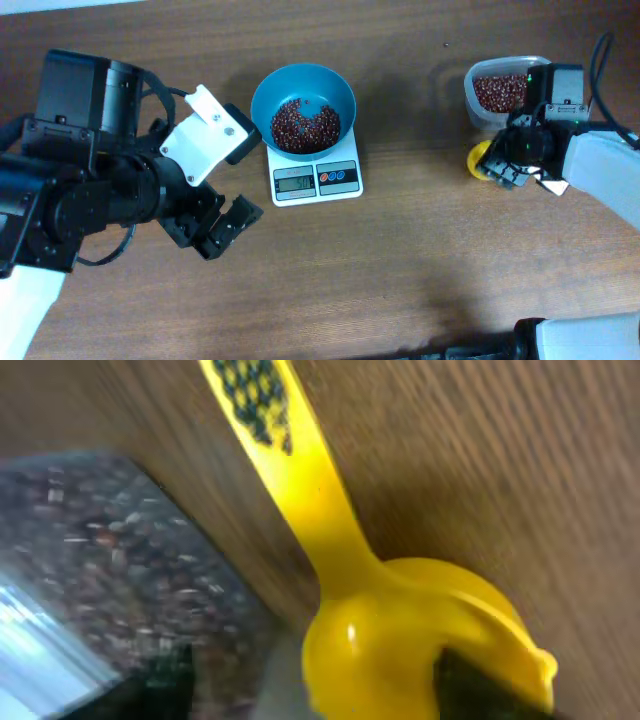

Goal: Scoop item into bowl and weigh 50g on scale

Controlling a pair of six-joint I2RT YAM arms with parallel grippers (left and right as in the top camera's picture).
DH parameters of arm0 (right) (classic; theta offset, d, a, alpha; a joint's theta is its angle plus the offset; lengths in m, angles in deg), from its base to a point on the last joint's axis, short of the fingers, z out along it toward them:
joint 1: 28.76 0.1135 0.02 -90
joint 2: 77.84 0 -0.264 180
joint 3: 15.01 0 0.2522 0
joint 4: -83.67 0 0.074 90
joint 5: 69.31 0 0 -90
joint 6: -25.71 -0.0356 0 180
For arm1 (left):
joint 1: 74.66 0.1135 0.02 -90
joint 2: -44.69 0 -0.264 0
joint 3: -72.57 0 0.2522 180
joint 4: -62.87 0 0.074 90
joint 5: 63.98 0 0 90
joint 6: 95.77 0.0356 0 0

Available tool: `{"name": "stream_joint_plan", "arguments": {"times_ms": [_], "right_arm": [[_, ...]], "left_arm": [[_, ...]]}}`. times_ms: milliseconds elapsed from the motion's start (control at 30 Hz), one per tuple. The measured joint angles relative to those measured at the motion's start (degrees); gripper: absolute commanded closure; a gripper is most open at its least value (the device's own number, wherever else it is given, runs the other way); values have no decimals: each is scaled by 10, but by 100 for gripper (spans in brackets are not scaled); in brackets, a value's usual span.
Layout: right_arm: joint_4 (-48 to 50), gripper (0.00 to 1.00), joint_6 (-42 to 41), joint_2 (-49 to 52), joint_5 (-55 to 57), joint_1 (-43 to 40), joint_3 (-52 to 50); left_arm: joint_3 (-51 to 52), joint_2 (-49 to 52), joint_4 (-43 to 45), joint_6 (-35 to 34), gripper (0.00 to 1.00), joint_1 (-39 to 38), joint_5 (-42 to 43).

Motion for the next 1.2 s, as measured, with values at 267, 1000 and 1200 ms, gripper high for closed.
{"name": "stream_joint_plan", "arguments": {"times_ms": [267, 1000, 1200], "right_arm": [[-32, 1, 72, -16, -28, 0, -5], [-213, 1, 507, -547, 33, 0, -4], [-310, 1, 625, -565, -19, 0, -5]], "left_arm": [[0, 0, 0, 0, 2, 0, 0], [0, 0, 0, 0, 2, 0, 0], [0, 0, 0, 0, 2, 0, 0]]}}
